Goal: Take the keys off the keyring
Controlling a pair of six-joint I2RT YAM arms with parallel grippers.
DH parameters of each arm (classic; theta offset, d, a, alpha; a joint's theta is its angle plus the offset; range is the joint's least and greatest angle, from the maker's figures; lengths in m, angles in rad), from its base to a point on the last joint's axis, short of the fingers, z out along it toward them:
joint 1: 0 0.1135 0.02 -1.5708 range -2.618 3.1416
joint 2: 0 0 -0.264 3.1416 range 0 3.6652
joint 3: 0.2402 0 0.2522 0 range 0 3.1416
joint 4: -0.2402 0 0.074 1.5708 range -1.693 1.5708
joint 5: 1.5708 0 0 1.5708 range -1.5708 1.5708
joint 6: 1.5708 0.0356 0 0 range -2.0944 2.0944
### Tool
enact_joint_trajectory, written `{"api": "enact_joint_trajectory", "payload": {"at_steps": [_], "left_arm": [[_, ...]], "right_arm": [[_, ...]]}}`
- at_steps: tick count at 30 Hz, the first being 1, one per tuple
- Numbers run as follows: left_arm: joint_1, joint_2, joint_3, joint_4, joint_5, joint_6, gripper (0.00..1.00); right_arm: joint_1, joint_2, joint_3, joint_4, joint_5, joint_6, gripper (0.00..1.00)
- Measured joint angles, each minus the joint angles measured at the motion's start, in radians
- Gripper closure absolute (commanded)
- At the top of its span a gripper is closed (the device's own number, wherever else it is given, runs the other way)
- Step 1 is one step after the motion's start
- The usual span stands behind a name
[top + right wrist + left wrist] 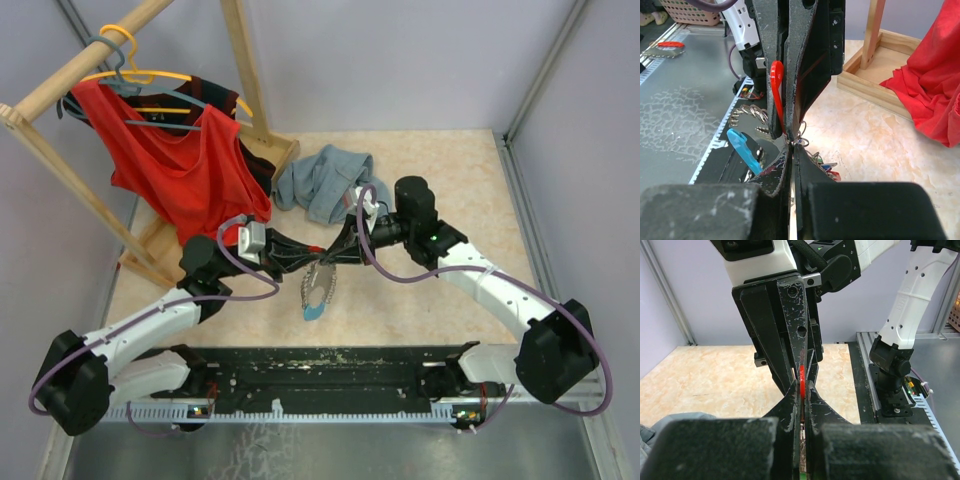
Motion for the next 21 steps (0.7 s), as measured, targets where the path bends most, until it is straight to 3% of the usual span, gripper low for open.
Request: {"api": "enact_joint_trajectory", "payload": {"at_steps": [13, 21], "left_arm": [[0.000, -0.068, -0.084, 0.039, -0.051, 0.000, 1.00], [0.002, -0.138, -0.151, 0.035, -0.123, 0.004, 1.00]], "right_arm": [[-0.019, 0.000, -0.004, 0.054, -0.065, 0.069, 1.00], [-0.047, 0.000, -0.114, 0.425, -0.105, 0.353, 1.00]]}}
